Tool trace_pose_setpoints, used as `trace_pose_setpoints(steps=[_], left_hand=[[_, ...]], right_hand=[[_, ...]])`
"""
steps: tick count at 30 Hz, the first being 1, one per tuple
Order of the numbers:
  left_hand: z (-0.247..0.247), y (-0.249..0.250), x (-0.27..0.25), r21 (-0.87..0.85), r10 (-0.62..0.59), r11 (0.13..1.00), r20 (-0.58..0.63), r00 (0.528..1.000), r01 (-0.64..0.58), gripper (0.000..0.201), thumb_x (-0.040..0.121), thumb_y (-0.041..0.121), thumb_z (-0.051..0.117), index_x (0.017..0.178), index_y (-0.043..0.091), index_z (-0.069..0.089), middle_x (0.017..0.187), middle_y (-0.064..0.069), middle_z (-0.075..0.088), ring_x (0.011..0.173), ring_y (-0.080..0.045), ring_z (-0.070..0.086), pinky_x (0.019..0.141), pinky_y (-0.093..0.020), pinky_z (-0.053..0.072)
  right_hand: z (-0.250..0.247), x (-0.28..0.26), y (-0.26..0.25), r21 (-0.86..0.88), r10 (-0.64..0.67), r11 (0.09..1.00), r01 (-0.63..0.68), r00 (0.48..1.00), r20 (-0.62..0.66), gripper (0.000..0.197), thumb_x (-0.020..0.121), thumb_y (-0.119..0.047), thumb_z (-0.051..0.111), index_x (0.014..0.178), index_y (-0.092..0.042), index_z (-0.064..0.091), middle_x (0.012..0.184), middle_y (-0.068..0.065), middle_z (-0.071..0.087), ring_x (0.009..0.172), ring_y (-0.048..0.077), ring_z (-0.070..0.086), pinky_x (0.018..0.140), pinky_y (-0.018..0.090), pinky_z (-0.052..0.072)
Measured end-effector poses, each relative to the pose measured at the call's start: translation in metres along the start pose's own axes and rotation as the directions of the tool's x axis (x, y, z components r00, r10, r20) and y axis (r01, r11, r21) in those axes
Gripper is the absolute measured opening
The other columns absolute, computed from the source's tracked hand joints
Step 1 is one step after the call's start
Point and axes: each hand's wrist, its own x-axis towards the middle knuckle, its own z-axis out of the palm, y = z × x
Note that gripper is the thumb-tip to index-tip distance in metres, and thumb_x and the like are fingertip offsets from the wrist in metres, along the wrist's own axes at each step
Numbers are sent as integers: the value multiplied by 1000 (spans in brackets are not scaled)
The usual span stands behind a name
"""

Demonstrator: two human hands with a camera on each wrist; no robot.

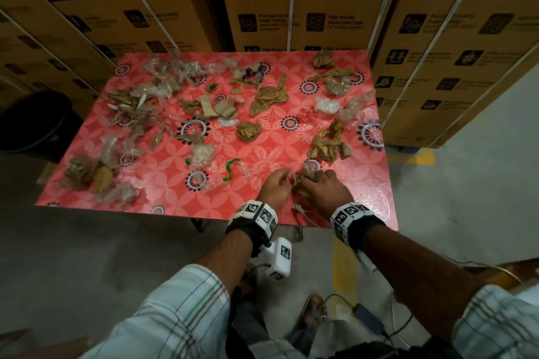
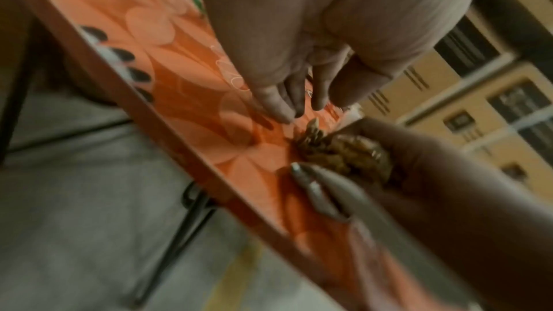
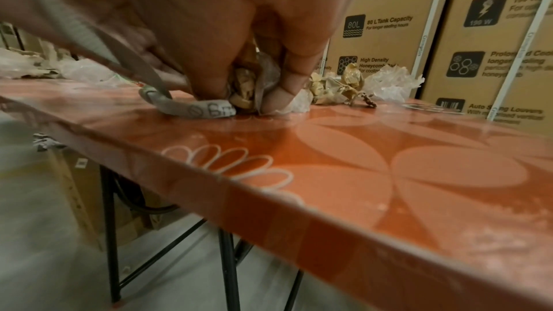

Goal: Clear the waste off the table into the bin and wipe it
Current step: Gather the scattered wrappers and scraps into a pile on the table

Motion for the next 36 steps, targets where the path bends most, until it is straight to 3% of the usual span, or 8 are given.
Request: trace_pose_setpoints(steps=[3,7,11,16,20,25,31,36], left_hand=[[0,-15,-7,411,84,908,8,996,-80,50,84,27,64,133,22,55,122,-3,46,116,-21,51,102,-34,45],[3,-26,-14,600,45,788,163,986,-135,107,68,38,81,153,24,18,129,-9,35,120,-25,42,105,-41,42],[7,-22,1,708,61,685,179,982,-172,94,74,21,77,150,24,21,129,-15,41,116,-36,52,96,-45,48],[5,-13,17,709,115,670,191,975,-218,84,77,22,72,147,30,26,124,-14,57,111,-35,59,91,-43,51],[4,-1,26,764,93,587,265,960,-268,105,83,14,68,152,40,-6,120,-16,52,98,-34,59,86,-43,52],[12,11,30,855,84,423,293,952,-301,70,88,19,64,149,27,30,138,-15,40,112,-35,54,90,-35,48],[15,8,21,869,168,356,303,938,-344,47,91,12,55,138,12,47,126,-14,44,101,-36,58,87,-38,48],[9,12,17,765,208,568,223,952,-303,39,86,3,54,123,10,63,117,-16,60,107,-35,57,89,-35,45]], right_hand=[[0,2,1,9,25,1000,-25,1000,-9,48,81,-37,64,126,-22,53,112,21,57,104,37,48,76,43,49],[-8,4,5,13,9,1000,-9,1000,5,43,86,-41,60,125,-24,55,111,16,62,102,34,52,77,39,47],[-10,6,17,-23,-71,997,71,997,20,50,86,-45,55,133,-28,49,117,12,61,105,34,53,82,39,45],[-16,-13,20,-69,-110,991,114,992,66,76,76,-52,16,147,-29,25,128,12,54,109,35,50,83,41,41],[-17,-11,27,226,1,974,-17,998,69,81,85,-29,59,148,-6,13,108,28,59,96,40,58,75,36,44],[-6,-13,36,308,-23,951,27,1000,-15,82,74,-20,74,144,-10,33,113,33,50,91,45,58,77,42,51],[6,-7,34,200,25,980,-9,997,-76,70,71,-42,66,135,-29,40,117,35,49,100,49,53,80,54,47],[-8,-6,19,348,54,936,-45,998,-16,73,75,-43,56,142,-20,39,114,23,56,101,38,56,86,36,44]])
